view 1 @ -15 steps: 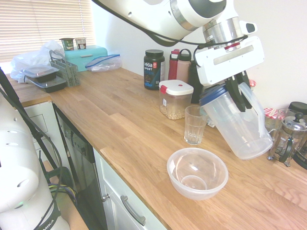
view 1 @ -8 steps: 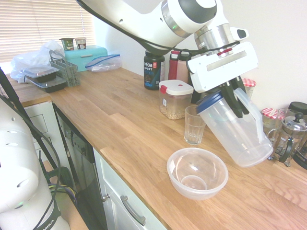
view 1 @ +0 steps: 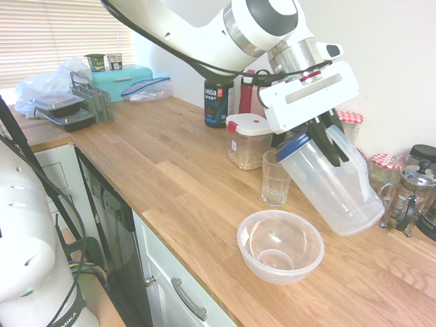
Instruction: Pour me some water
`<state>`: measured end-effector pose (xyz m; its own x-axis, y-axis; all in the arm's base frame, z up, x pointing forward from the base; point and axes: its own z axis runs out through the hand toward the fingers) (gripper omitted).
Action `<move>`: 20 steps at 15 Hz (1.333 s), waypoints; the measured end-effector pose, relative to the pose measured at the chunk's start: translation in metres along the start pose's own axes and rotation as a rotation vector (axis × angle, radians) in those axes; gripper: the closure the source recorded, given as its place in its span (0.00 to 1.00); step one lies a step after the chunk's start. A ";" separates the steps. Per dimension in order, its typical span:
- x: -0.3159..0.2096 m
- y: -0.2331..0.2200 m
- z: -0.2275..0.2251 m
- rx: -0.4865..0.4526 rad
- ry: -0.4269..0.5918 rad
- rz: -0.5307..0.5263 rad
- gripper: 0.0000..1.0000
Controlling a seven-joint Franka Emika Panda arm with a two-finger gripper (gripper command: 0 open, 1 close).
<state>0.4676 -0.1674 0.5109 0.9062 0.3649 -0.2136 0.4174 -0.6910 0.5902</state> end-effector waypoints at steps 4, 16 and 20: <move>0.001 0.000 0.000 0.001 0.001 0.010 1.00; -0.226 0.098 -0.129 0.553 0.379 0.249 1.00; -0.197 0.043 -0.152 0.760 0.319 0.422 1.00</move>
<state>0.2964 -0.1741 0.6972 0.9787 0.0670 0.1939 0.0920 -0.9881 -0.1230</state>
